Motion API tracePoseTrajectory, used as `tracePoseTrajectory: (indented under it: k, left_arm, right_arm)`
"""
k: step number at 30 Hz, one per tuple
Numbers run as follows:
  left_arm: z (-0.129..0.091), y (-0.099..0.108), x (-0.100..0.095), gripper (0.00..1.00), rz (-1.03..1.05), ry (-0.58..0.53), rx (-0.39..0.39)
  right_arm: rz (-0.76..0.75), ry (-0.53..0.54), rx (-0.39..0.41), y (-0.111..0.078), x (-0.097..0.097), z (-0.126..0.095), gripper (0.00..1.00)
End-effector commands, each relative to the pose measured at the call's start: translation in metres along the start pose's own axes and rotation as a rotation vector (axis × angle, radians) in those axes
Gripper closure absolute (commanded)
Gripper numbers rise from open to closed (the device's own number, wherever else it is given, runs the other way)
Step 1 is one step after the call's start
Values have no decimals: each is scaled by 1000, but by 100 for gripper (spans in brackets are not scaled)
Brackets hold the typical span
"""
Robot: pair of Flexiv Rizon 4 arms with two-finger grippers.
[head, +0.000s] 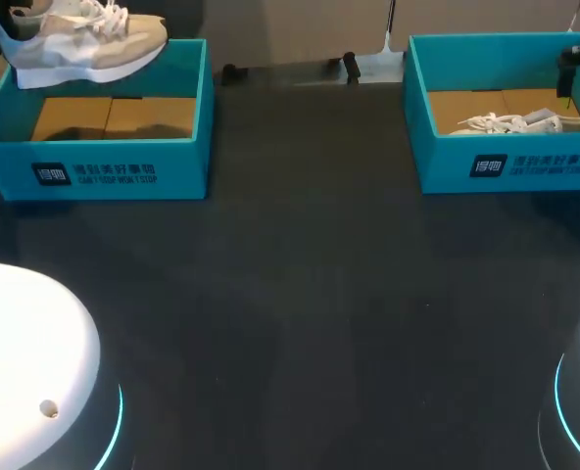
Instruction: Take the shoe out of the shoebox, open the shoe tongue, remove and reinsert the insole, then place the shoe into the shoebox
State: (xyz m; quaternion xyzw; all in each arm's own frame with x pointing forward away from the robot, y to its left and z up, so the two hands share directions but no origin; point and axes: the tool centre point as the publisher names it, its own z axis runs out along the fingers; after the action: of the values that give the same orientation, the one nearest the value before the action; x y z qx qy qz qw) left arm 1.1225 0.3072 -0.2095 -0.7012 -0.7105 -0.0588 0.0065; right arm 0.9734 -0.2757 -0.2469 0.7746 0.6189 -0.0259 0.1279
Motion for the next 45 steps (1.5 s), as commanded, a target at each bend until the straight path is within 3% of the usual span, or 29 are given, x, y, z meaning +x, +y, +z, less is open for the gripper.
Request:
tracePoseTrajectory:
  k: [1, 8, 21, 25, 45]
  left_arm:
    - [-15, -21, -3, 100, -35, 33, -17]
    - [-24, -46, -13, 100, -71, 60, -32]
    - [-36, -105, -64, 100, -102, 79, 32]
    - [-44, -120, -75, 100, -74, 69, 5]
    - [-44, -120, -75, 100, -74, 69, 5]
  right_arm:
    - [0, 1, -2, -1, 0, 0, 0]
    - [0, 1, -2, -1, 0, 0, 0]
    - [0, 1, -2, -1, 0, 0, 0]
    - [0, 1, -2, -1, 0, 0, 0]
    - [0, 1, -2, -1, 0, 0, 0]
